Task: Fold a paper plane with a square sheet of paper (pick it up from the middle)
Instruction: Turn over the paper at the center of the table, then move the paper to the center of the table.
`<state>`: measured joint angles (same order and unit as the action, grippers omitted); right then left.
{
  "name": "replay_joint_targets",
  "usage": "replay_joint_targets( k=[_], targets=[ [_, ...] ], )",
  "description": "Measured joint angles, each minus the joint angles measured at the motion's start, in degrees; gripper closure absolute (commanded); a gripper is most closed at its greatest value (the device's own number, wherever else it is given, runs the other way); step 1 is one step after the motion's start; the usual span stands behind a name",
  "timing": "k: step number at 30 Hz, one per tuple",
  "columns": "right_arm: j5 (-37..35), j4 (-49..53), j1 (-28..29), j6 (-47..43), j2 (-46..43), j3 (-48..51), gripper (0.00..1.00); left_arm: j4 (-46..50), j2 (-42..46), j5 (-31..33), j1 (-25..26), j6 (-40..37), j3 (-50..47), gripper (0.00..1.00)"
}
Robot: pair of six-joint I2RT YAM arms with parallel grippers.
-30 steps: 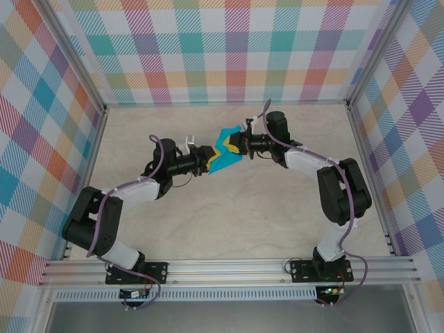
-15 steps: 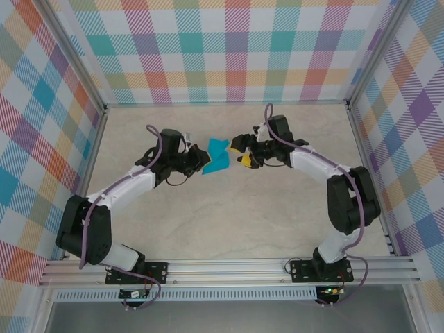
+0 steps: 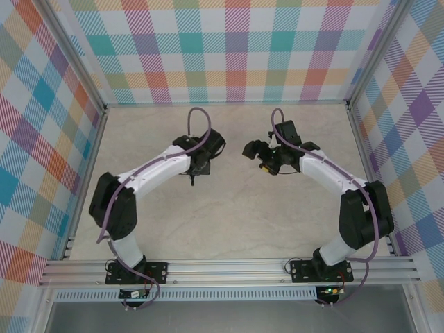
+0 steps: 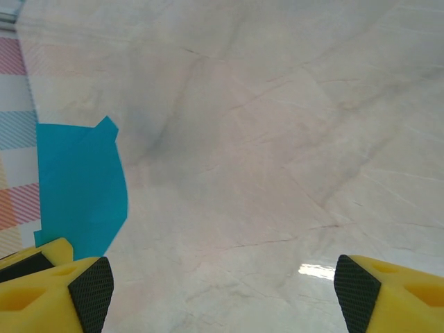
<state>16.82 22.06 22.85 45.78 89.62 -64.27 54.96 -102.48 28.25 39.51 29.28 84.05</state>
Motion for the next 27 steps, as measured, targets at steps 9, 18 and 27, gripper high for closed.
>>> replay_joint_targets(
  k=[9,18,27],
  targets=[
    [-2.99,1.64,0.00,-0.02,-0.35,1.09,0.15,-0.61,-9.66,-6.78,2.75,-0.04,2.25,0.51],
    [-2.80,0.24,1.05,-1.29,-0.74,3.76,0.23,-11.87,-4.83,-30.64,-2.51,0.52,-1.36,0.19],
    [-3.96,-2.97,15.78,-4.79,8.70,-2.84,0.58,-18.91,10.16,-37.18,-17.00,5.07,-12.28,0.10]
  ],
)
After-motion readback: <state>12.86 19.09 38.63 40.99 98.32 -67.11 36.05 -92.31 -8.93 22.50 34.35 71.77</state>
